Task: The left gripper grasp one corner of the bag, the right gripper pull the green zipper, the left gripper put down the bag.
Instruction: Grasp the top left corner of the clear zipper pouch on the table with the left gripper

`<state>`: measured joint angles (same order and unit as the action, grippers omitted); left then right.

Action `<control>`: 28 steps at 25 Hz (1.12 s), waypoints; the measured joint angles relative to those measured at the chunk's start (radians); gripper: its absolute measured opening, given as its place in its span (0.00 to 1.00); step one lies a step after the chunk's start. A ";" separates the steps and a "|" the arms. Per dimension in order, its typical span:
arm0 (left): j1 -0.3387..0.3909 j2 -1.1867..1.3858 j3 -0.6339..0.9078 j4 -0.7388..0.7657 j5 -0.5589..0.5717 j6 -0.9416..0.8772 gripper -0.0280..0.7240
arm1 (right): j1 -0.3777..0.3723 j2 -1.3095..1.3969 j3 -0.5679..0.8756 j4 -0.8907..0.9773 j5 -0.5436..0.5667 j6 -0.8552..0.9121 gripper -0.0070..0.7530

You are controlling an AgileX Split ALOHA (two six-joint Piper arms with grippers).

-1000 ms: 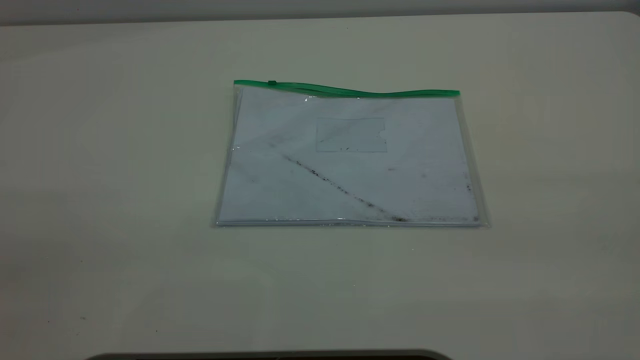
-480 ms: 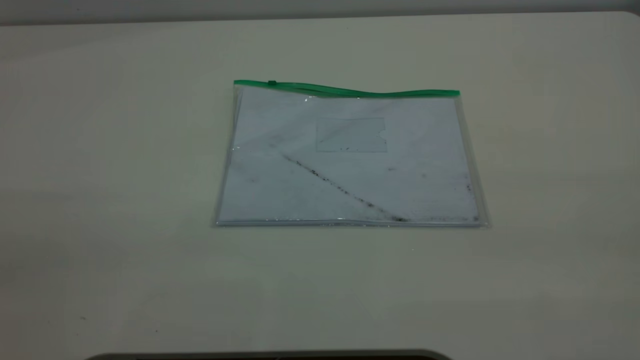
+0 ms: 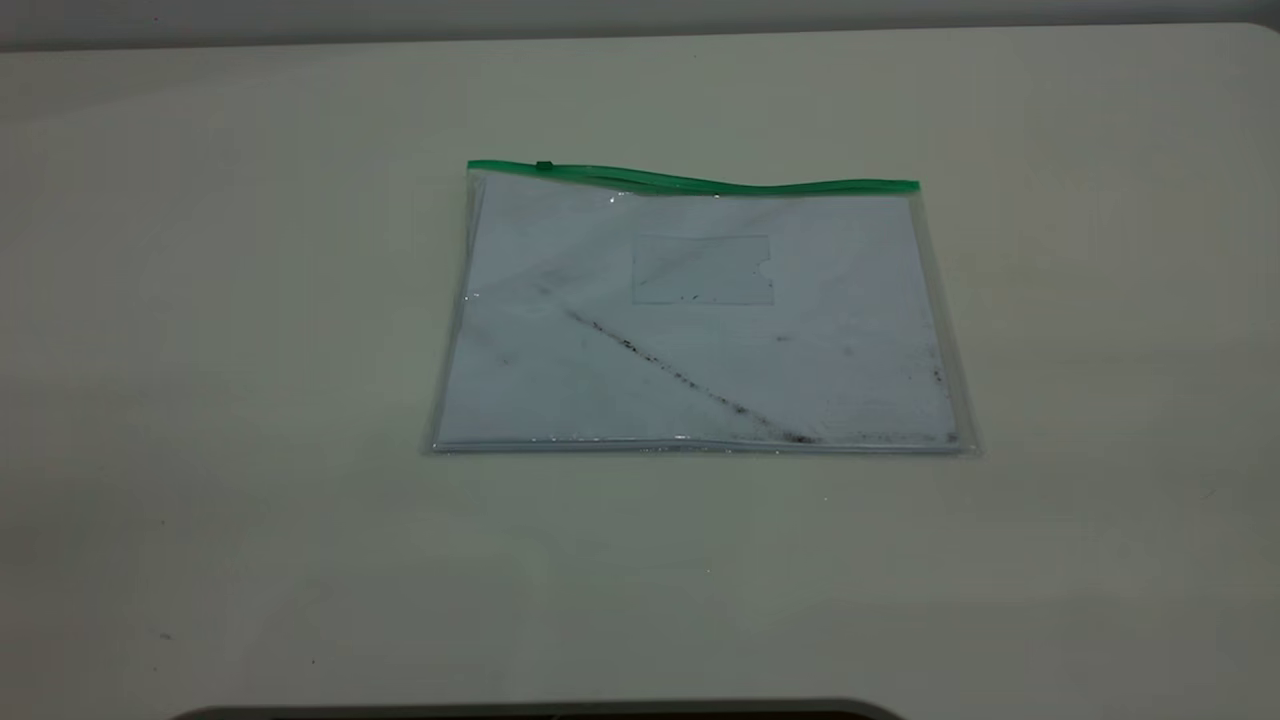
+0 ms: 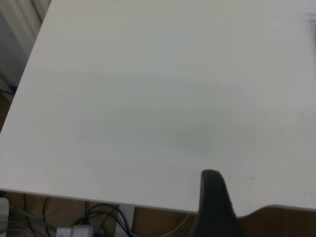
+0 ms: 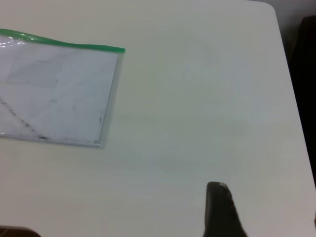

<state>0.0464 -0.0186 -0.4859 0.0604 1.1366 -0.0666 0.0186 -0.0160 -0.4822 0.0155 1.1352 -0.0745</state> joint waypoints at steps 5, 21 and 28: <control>0.000 0.061 -0.030 -0.002 -0.023 -0.001 0.79 | 0.000 0.000 -0.007 0.003 -0.008 0.002 0.64; 0.000 1.010 -0.343 -0.060 -0.446 0.060 0.79 | 0.000 0.456 -0.120 0.077 -0.224 0.027 0.72; -0.013 1.400 -0.445 -0.146 -0.628 0.139 0.79 | 0.000 0.668 -0.120 0.109 -0.365 0.006 0.72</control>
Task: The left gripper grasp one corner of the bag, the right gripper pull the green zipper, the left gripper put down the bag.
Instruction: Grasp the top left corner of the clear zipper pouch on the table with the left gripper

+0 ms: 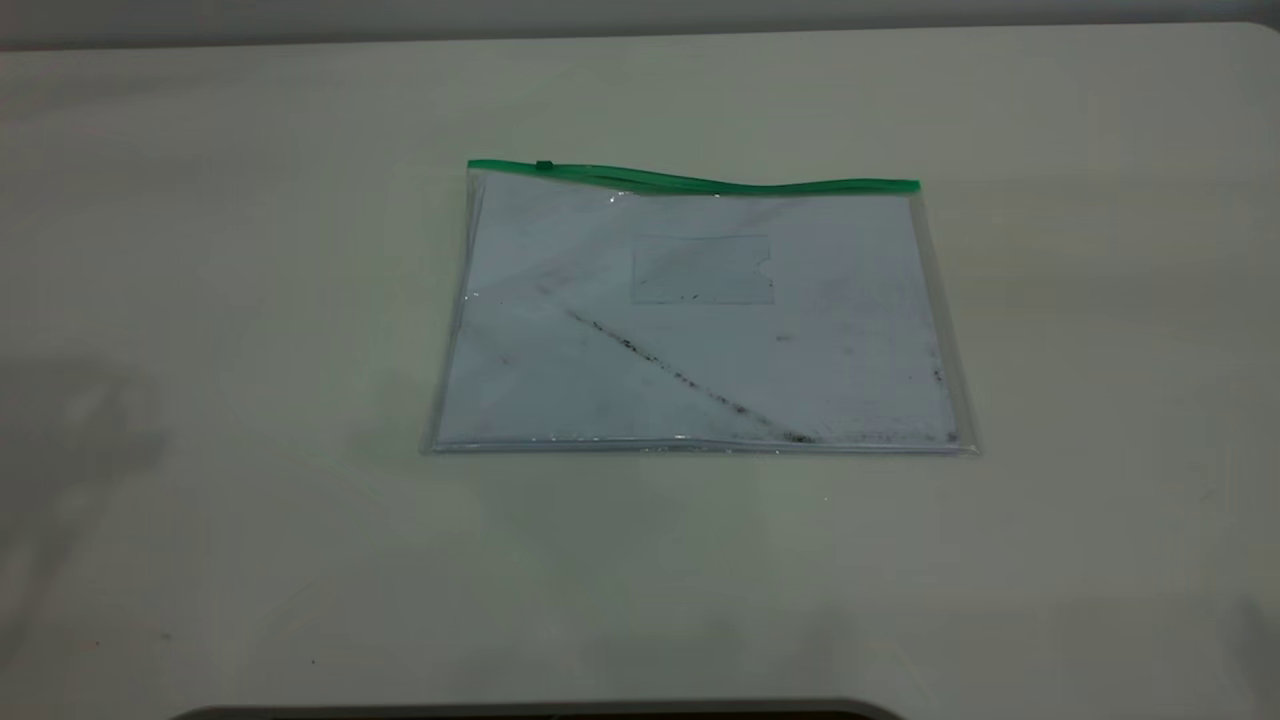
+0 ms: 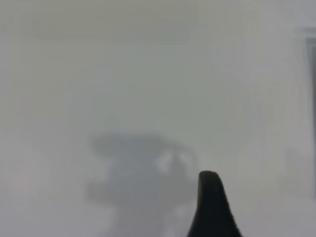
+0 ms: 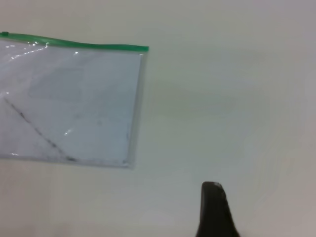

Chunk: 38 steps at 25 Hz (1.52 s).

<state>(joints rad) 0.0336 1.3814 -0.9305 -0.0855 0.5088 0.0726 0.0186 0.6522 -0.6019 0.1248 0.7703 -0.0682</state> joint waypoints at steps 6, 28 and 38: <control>-0.068 0.281 -0.094 -0.073 -0.128 0.106 0.79 | 0.000 0.177 0.000 0.049 -0.169 -0.060 0.72; -0.219 1.001 -0.636 -0.366 -0.095 0.327 0.79 | 0.000 0.641 -0.059 0.073 -0.417 -0.139 0.72; -0.225 1.123 -0.713 -0.710 -0.056 0.711 0.79 | 0.000 0.642 -0.060 0.074 -0.430 -0.154 0.72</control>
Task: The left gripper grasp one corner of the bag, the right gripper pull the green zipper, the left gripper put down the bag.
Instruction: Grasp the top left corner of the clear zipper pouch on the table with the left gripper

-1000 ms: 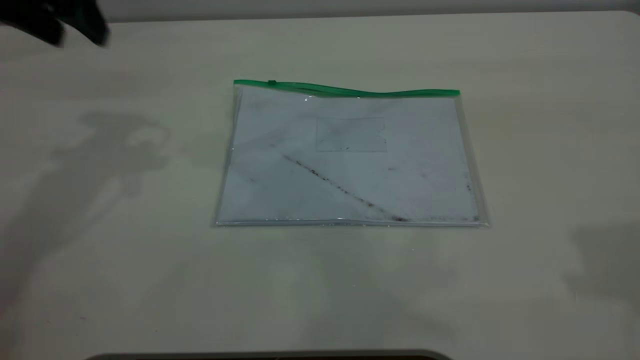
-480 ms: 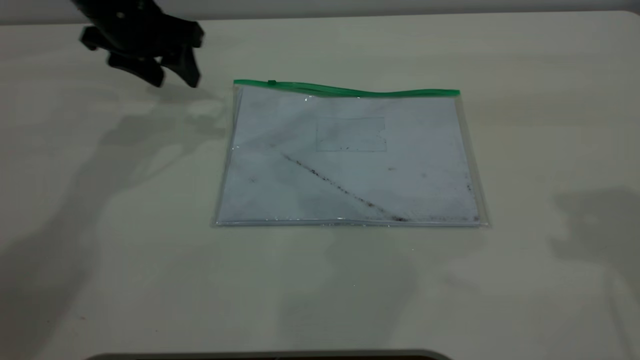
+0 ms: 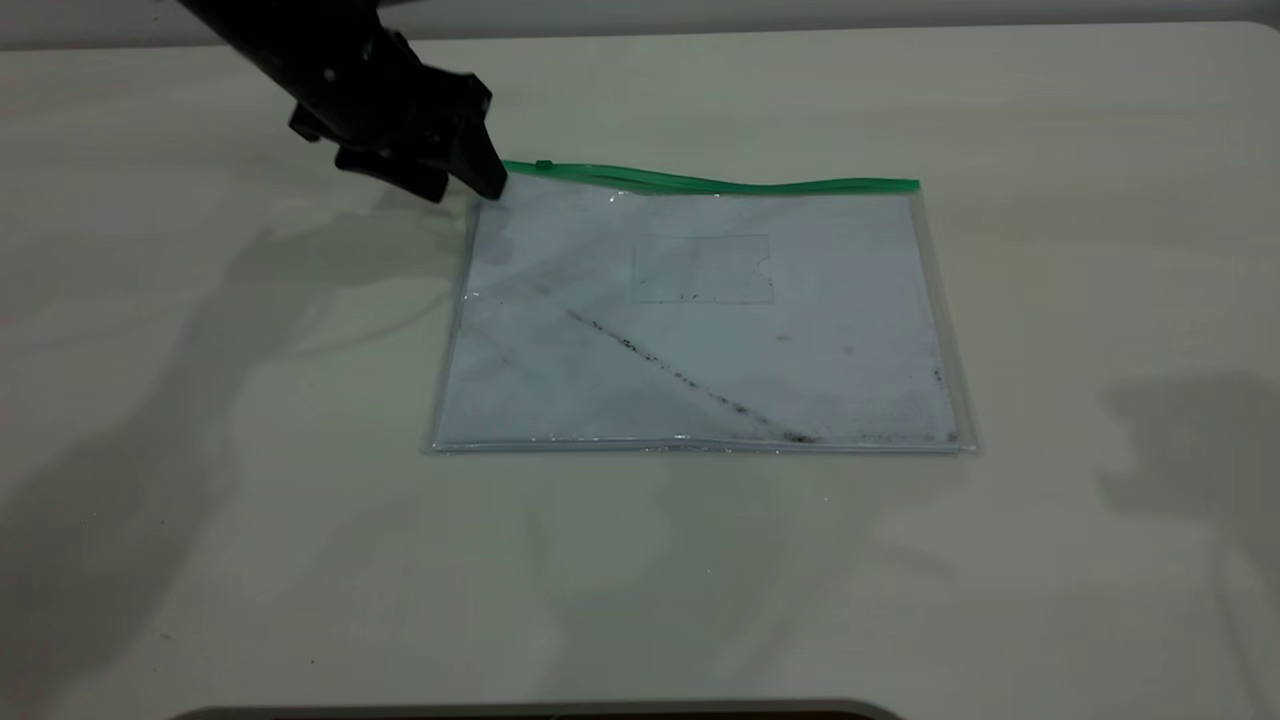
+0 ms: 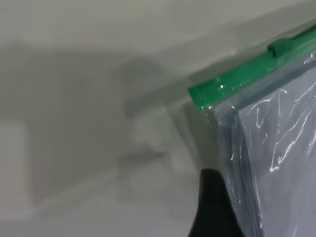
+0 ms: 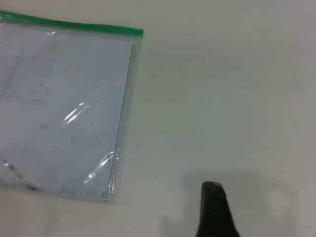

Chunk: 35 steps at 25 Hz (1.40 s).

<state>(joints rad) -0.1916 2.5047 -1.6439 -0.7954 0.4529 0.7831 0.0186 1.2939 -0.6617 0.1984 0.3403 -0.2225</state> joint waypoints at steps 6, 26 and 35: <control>0.000 0.028 -0.009 -0.032 -0.042 0.049 0.79 | 0.000 0.000 0.000 0.000 0.000 0.000 0.72; 0.000 0.129 -0.048 -0.419 0.061 0.413 0.40 | 0.000 0.000 0.000 0.000 -0.011 -0.003 0.72; 0.000 0.121 -0.140 -0.417 0.251 0.886 0.11 | 0.000 0.009 -0.024 0.001 -0.027 -0.060 0.72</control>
<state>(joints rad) -0.1916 2.6252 -1.7840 -1.2121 0.7043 1.6692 0.0186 1.3033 -0.6858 0.1996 0.3133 -0.2821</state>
